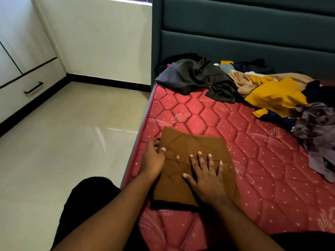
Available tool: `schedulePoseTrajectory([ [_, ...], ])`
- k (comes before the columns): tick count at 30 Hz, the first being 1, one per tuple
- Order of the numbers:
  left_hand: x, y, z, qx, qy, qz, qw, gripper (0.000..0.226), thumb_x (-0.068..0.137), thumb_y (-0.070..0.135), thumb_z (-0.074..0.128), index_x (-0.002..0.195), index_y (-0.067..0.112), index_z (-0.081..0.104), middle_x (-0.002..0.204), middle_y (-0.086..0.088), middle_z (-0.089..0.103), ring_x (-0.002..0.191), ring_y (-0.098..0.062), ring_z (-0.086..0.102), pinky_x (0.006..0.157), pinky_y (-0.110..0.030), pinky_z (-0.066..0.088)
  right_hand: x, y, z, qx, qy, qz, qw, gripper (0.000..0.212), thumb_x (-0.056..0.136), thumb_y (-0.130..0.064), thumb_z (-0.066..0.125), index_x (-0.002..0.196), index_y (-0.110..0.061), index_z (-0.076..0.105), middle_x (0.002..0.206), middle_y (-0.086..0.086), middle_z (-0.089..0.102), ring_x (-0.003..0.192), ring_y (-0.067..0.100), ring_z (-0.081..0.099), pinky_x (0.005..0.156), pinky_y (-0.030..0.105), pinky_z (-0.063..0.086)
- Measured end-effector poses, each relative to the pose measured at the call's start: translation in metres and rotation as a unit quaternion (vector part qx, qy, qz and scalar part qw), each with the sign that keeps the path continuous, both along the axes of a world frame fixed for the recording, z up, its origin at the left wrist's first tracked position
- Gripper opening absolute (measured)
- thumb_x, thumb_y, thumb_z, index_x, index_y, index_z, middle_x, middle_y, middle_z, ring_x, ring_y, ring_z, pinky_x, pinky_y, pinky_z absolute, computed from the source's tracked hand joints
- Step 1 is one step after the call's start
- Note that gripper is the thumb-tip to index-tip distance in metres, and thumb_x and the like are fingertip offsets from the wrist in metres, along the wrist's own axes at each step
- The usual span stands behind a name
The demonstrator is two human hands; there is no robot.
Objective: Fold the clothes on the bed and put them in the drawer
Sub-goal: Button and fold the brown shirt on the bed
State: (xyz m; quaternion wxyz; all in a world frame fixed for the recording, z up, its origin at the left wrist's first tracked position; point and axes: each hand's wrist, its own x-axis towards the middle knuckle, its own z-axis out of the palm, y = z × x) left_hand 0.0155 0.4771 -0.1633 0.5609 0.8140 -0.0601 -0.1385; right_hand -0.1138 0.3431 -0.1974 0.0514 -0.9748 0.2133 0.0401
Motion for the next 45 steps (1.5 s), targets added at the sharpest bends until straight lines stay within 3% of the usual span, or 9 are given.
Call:
schedulePoseTrajectory([
  [5, -0.020, -0.016, -0.002, 0.259, -0.378, -0.094, 0.884, 0.048, 0.087, 0.030, 0.050, 0.132, 0.017, 0.056, 0.137, -0.013, 0.054, 0.123, -0.035, 0.051, 0.098, -0.047, 0.044, 0.007, 0.016, 0.009, 0.081, -0.019, -0.011, 0.996, 0.088, 0.080, -0.079, -0.004, 0.153, -0.032, 0.016, 0.162, -0.006, 0.010, 0.149, 0.017, 0.002, 0.115, 0.053, -0.005],
  [10, -0.014, -0.041, -0.008, 0.387, -0.321, -0.233, 0.833, 0.060, 0.098, 0.053, 0.031, 0.152, 0.027, 0.026, 0.162, -0.007, 0.016, 0.149, -0.033, 0.006, 0.116, -0.060, 0.002, 0.033, -0.057, 0.045, 0.142, -0.211, -0.077, 0.964, 0.046, 0.095, -0.044, 0.041, 0.136, -0.028, 0.051, 0.146, -0.003, 0.046, 0.137, 0.020, 0.036, 0.110, 0.052, 0.028],
  [16, 0.002, -0.054, -0.034, 0.423, -0.266, -0.257, 0.828, 0.083, 0.084, 0.082, 0.008, 0.154, 0.039, 0.007, 0.164, 0.000, -0.001, 0.150, -0.030, -0.008, 0.114, -0.063, -0.007, 0.083, -0.161, 0.065, 0.445, -0.036, -0.073, 0.892, 0.028, 0.096, -0.010, 0.056, 0.123, -0.018, 0.060, 0.091, 0.004, 0.063, 0.078, 0.014, 0.055, 0.062, 0.023, 0.047],
  [21, -0.004, -0.048, -0.057, 0.426, -0.301, -0.210, 0.827, 0.081, 0.084, 0.084, 0.011, 0.154, 0.042, 0.008, 0.164, 0.000, 0.009, 0.150, -0.034, 0.004, 0.116, -0.061, 0.001, 0.100, -0.197, 0.048, 0.388, 0.220, 0.011, 0.895, 0.048, 0.079, -0.036, 0.072, 0.104, 0.005, 0.065, 0.086, 0.008, 0.063, 0.077, 0.018, 0.055, 0.064, 0.025, 0.044],
  [25, -0.002, -0.051, -0.067, 0.427, -0.307, -0.207, 0.825, 0.083, 0.083, 0.083, 0.010, 0.154, 0.040, 0.010, 0.163, 0.001, 0.013, 0.150, -0.031, 0.007, 0.117, -0.060, 0.002, 0.105, -0.211, 0.028, 0.336, 0.265, 0.037, 0.903, 0.052, 0.067, -0.049, 0.076, 0.082, 0.000, 0.066, 0.072, 0.005, 0.059, 0.070, 0.018, 0.052, 0.065, 0.029, 0.043],
  [30, -0.001, -0.053, -0.069, 0.441, -0.279, -0.220, 0.824, 0.085, 0.083, 0.084, 0.011, 0.155, 0.037, 0.009, 0.163, -0.001, 0.013, 0.150, -0.032, 0.005, 0.116, -0.062, 0.001, 0.077, -0.184, 0.014, 0.034, 0.150, 0.034, 0.987, 0.035, 0.084, -0.059, 0.061, 0.102, -0.028, 0.060, 0.100, -0.007, 0.055, 0.103, 0.020, 0.052, 0.090, 0.042, 0.033],
  [36, -0.026, -0.042, -0.034, 0.379, -0.367, -0.219, 0.821, 0.079, 0.092, 0.070, 0.024, 0.154, 0.022, 0.021, 0.162, -0.003, 0.018, 0.150, -0.030, 0.011, 0.113, -0.064, 0.003, -0.028, -0.095, 0.014, 0.122, -0.298, -0.079, 0.944, 0.037, 0.091, -0.043, 0.046, 0.114, -0.021, 0.063, 0.124, 0.001, 0.061, 0.118, 0.026, 0.054, 0.099, 0.049, 0.041],
  [41, -0.045, 0.008, -0.040, 0.428, -0.319, -0.335, 0.776, 0.082, 0.084, 0.073, 0.010, 0.155, 0.033, 0.002, 0.163, 0.009, -0.009, 0.151, -0.025, -0.007, 0.112, -0.068, 0.002, -0.050, -0.038, -0.032, -0.025, -0.046, 0.094, 0.994, 0.064, 0.092, -0.071, 0.016, 0.145, -0.040, 0.034, 0.156, -0.003, 0.030, 0.144, 0.022, 0.027, 0.114, 0.054, 0.012],
  [45, -0.066, 0.024, -0.004, 0.173, -0.382, -0.059, 0.906, 0.048, 0.090, 0.036, 0.052, 0.136, 0.024, 0.048, 0.141, -0.005, 0.047, 0.129, -0.025, 0.045, 0.101, -0.043, 0.038, -0.048, -0.030, -0.028, -0.075, -0.036, 0.059, 0.995, 0.068, 0.092, -0.070, 0.015, 0.145, -0.034, 0.037, 0.156, 0.002, 0.032, 0.144, 0.029, 0.025, 0.112, 0.062, 0.009],
])
